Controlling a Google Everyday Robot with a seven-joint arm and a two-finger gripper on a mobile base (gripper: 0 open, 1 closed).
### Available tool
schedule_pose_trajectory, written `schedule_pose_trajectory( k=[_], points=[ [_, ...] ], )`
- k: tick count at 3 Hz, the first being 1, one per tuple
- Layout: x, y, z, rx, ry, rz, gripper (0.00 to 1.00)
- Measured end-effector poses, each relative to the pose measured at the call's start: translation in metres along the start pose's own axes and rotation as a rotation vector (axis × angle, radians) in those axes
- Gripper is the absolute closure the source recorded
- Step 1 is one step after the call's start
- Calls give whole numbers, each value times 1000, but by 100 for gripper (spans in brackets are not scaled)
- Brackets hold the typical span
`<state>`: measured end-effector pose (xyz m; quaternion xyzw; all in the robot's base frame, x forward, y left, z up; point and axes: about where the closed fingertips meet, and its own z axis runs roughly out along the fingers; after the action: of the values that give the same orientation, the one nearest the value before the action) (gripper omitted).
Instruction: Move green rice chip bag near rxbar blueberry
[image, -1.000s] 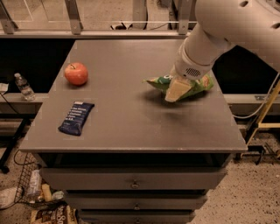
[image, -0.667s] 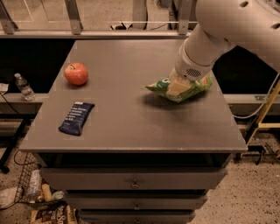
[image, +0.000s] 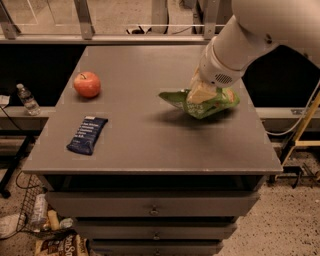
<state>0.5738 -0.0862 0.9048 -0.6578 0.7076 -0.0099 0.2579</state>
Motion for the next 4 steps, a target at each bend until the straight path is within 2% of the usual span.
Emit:
schedule_pose_trajectory(
  k=[1, 2, 3, 4],
  points=[
    [-37, 8, -29, -5, -106, -93, 100],
    [-92, 36, -55, -97, -262, -224, 100],
    [-90, 35, -53, -89, -252, -216, 100],
    [-104, 44, -44, -121, -256, -248, 100]
  ],
)
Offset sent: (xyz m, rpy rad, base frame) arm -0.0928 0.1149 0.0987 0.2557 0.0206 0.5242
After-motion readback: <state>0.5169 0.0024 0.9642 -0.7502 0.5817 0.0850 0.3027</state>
